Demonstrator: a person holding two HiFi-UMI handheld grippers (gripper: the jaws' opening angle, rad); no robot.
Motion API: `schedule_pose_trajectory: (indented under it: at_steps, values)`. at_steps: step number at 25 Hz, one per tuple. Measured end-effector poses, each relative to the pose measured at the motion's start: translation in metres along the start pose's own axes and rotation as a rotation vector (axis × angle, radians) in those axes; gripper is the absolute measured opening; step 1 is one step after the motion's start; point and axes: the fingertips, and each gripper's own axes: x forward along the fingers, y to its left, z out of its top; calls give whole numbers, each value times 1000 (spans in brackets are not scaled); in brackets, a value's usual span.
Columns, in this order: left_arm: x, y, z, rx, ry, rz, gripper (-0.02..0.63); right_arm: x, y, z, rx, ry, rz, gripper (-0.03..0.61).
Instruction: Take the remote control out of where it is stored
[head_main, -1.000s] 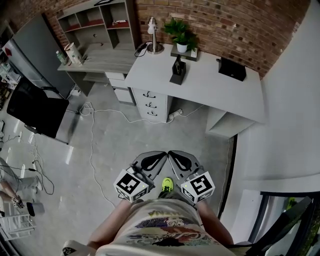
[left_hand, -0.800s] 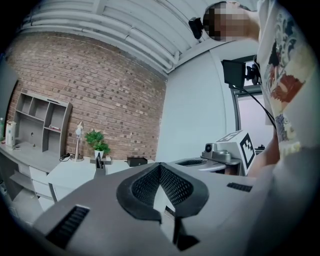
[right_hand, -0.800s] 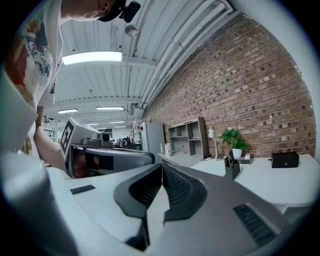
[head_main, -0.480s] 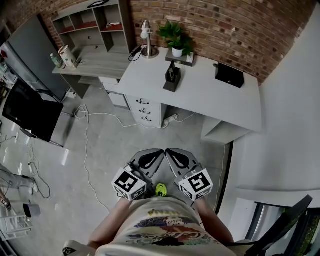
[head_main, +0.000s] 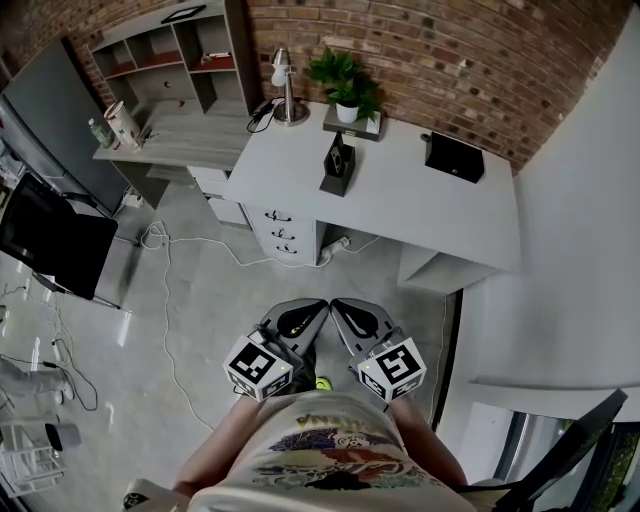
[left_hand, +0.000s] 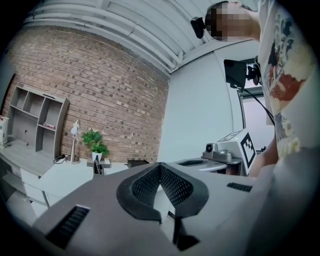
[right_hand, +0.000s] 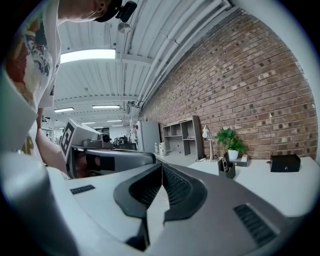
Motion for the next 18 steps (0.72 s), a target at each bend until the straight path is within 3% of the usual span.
schedule_pose_trajectory:
  at_steps: [18]
  values:
    - [79, 142, 32, 17, -14, -51, 3, 117, -101, 35, -30, 44, -65, 9]
